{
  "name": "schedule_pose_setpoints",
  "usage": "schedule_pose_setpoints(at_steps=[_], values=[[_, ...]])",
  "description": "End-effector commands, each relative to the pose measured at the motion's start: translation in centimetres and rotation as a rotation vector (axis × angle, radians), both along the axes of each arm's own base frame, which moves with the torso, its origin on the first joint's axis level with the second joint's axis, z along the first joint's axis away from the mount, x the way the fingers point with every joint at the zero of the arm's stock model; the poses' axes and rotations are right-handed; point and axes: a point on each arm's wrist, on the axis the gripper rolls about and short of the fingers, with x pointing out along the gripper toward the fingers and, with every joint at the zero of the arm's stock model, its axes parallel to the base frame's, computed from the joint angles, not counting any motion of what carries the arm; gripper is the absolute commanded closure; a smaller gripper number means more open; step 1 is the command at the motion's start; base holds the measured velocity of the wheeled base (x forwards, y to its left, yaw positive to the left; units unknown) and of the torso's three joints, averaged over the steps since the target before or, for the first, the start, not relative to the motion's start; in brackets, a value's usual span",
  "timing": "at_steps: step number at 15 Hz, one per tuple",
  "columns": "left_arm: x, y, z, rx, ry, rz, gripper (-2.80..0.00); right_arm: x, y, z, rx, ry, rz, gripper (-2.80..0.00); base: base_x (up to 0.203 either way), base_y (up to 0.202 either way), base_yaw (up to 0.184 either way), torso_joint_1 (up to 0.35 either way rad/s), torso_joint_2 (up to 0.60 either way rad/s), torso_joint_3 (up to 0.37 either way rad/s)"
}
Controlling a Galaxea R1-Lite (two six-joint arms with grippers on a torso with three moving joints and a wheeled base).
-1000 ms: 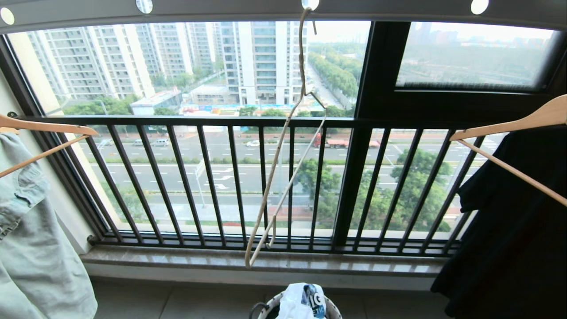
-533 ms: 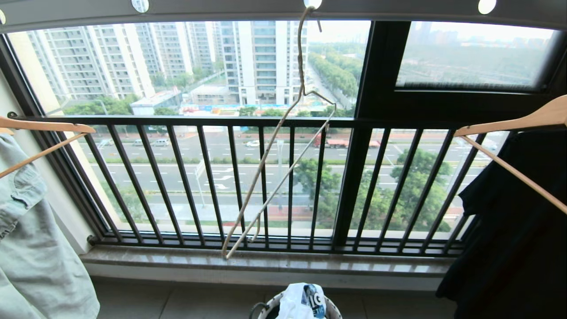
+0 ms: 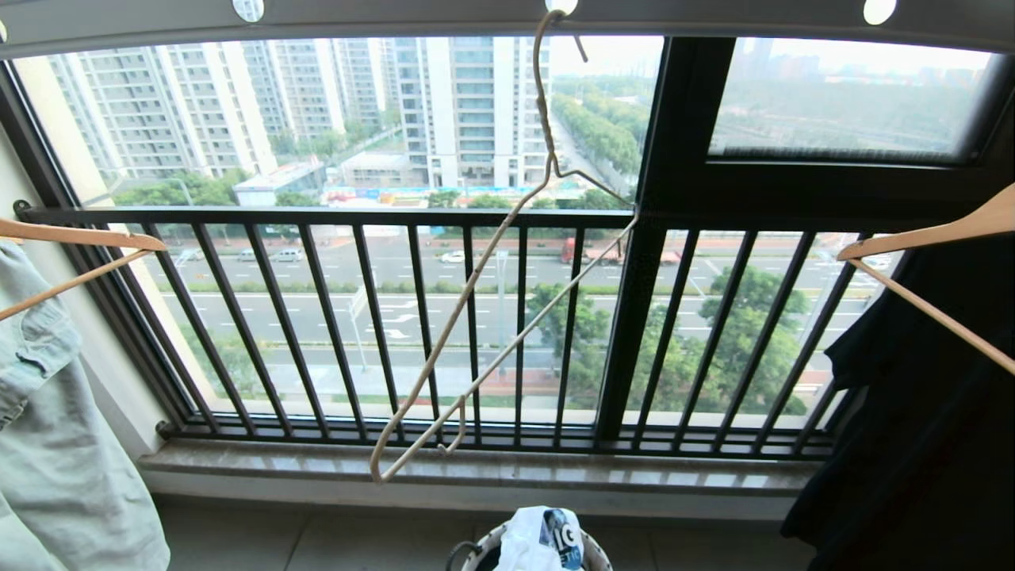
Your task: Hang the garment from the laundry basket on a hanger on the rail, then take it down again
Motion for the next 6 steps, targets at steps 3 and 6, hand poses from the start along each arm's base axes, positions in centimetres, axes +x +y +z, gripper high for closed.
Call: schedule_pose_setpoints(at_steps=[3,6], values=[[-0.02,0.0,0.04,0.001,-0.002,0.0,0.0,0.01,0.0,0.0,0.001,0.001,0.0,0.0,0.0,0.0,0.0,0.0,0.0,0.0],[0.0,0.0,0.0,0.001,0.0,0.0,0.0,0.01,0.0,0.0,0.001,0.001,0.0,0.0,0.0,0.0,0.0,0.0,0.0,0.0]])
